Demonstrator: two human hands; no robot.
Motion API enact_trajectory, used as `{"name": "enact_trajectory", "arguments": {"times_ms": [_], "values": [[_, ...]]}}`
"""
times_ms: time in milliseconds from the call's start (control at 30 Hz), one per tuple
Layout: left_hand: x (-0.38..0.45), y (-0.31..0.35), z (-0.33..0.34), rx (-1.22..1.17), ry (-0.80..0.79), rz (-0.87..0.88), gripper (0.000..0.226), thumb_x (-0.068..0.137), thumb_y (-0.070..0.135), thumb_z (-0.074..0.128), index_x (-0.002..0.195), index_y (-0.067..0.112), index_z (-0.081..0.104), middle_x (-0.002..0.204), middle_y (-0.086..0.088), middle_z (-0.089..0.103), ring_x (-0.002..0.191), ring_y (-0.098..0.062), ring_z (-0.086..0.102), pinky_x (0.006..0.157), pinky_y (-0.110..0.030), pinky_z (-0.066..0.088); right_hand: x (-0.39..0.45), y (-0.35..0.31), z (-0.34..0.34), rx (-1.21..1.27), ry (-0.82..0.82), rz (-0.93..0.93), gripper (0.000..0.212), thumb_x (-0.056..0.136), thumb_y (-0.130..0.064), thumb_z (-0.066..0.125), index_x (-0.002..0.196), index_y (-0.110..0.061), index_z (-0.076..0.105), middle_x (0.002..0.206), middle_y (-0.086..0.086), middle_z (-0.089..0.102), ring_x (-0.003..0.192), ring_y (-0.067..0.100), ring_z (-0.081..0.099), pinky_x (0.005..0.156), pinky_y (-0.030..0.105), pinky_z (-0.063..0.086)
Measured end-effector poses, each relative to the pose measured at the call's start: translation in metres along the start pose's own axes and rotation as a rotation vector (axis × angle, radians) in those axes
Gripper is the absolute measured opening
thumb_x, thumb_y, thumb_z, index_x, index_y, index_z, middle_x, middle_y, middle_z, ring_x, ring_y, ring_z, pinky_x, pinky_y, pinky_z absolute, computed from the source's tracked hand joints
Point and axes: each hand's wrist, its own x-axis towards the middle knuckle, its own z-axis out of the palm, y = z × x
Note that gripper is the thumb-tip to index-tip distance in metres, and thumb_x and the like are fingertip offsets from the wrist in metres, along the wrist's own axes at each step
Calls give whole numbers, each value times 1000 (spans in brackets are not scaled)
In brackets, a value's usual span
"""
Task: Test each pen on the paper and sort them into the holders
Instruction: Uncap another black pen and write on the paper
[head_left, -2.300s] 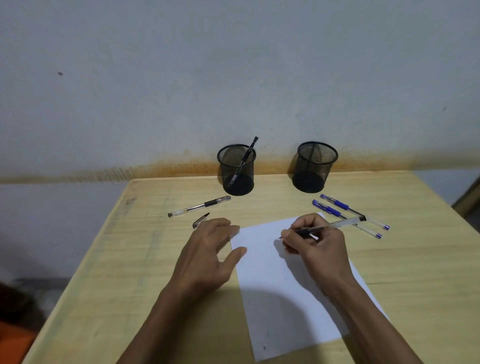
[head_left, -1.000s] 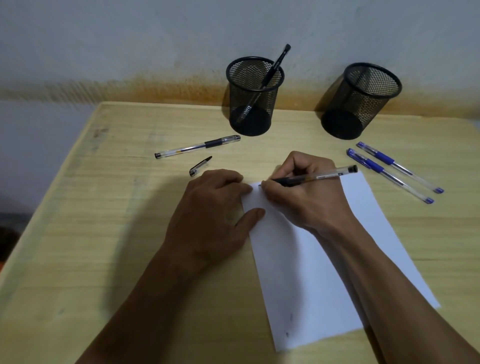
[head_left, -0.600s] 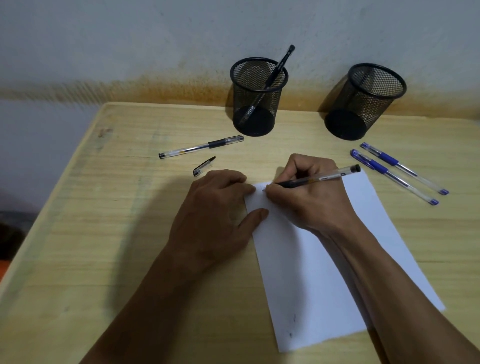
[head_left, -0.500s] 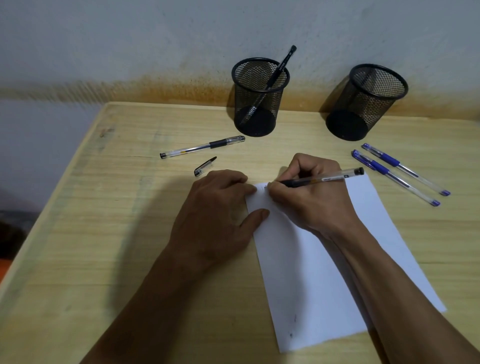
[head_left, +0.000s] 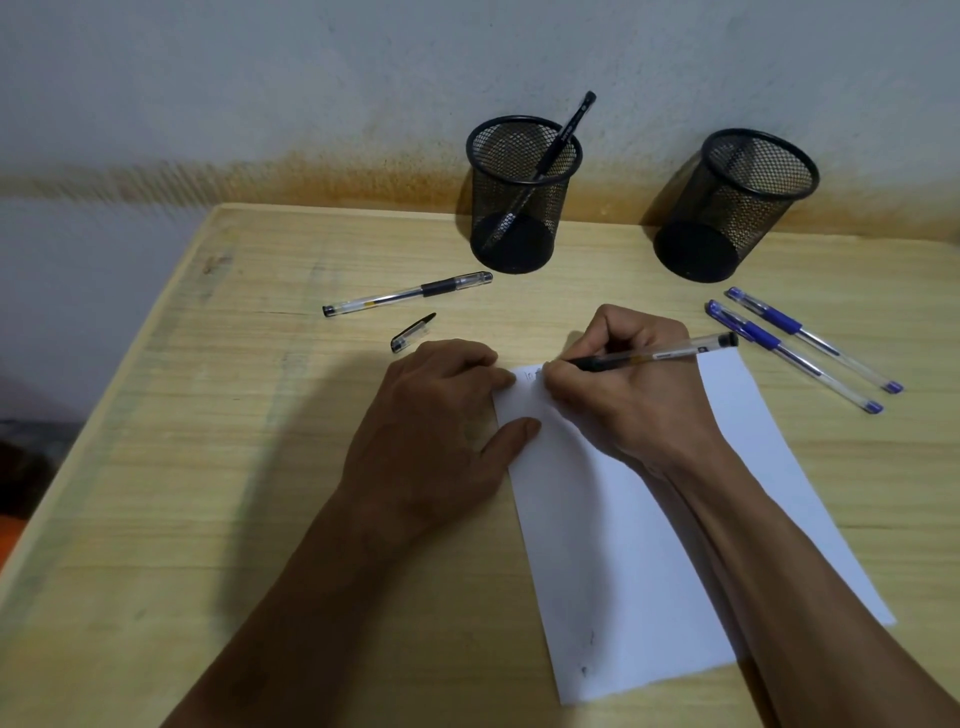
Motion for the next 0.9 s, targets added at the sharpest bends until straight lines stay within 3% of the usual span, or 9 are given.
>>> {"name": "enact_trajectory", "arguments": {"times_ms": [133,367,500,600,633,733,900], "values": [[0,0,0,7,-11,-3,54,79,55,58,111,14,72,117,-3,67,110,-21,61,97,-37,46,-2,-2,1,-34,-19,-11,17,71,0,78,65,-3,62,61,11,69,56,22,62,53,49,54],[0,-1,1,8,-1,-4,53,78,56,58,110,16,72,116,-2,67,110,-19,60,97,-31,41,-2,-4,2,-75,-1,-22,18,73,2,78,64,-1,62,60,9,67,53,11,58,51,32,48],[0,0,1,3,15,5,54,78,55,57,111,15,73,116,-2,67,110,-19,60,97,-33,43,-2,-4,0,-88,-13,-25,17,71,0,79,65,0,63,62,14,68,55,20,61,51,35,50],[0,0,1,3,16,6,54,79,55,57,112,15,72,117,-2,67,111,-19,59,97,-33,43,-2,-5,-1,12,23,5,15,70,2,76,68,4,61,65,22,67,59,41,64,53,45,55],[0,0,1,3,16,5,54,79,55,57,112,15,72,118,-2,67,111,-19,59,98,-33,43,-2,-6,-2,63,28,22,16,71,7,75,70,7,59,66,27,66,56,41,62,53,46,54],[0,0,2,-4,27,8,54,79,55,57,112,14,72,118,-3,67,112,-19,59,98,-36,45,-3,-9,-3,116,29,51,16,73,15,72,71,10,57,68,32,65,54,29,58,53,41,52],[-1,-2,3,-22,86,16,45,80,47,65,109,13,72,113,-3,69,107,-20,61,96,-36,49,-6,-11,-4,110,42,67,13,74,12,74,74,9,61,64,19,68,52,17,61,52,31,54]]}}
